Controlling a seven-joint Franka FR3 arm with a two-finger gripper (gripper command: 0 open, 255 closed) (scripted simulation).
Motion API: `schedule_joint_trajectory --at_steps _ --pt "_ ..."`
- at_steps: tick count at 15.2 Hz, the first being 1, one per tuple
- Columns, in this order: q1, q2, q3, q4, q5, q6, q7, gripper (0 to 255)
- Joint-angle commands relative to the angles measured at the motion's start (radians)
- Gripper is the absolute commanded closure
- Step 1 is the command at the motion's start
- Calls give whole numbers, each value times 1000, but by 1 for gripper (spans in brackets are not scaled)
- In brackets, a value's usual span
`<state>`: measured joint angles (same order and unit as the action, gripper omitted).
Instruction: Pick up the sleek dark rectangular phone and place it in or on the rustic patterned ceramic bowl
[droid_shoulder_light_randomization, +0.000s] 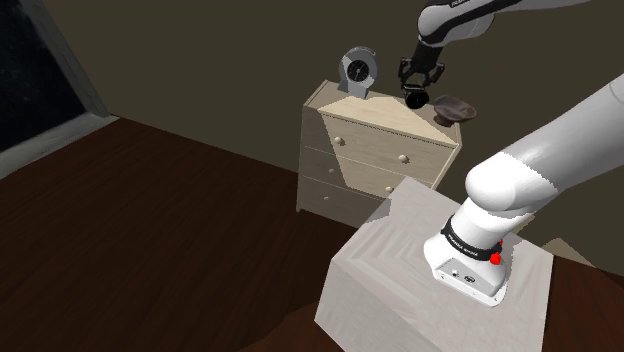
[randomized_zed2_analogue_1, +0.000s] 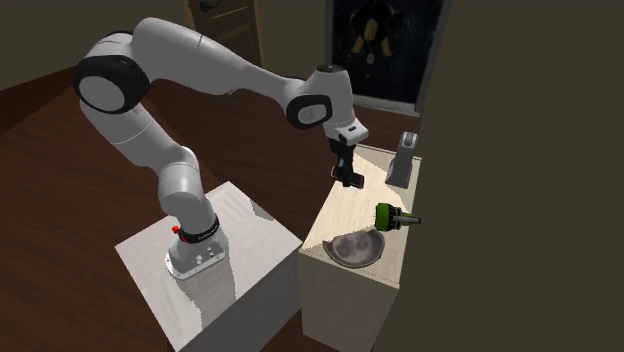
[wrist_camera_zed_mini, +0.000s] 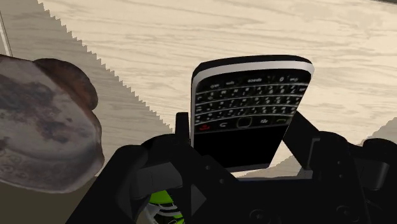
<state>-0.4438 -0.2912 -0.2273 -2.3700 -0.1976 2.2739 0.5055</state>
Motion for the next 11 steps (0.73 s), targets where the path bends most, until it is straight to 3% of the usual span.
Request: schedule_joint_trajectory --at_steps 1,8,11 --pt "2 -10 4 20 2 -31 0 255" --pt "5 -37 10 89 8 -126 -9 255" --pt "-23 -52 -41 81 2 -123 -84 255"
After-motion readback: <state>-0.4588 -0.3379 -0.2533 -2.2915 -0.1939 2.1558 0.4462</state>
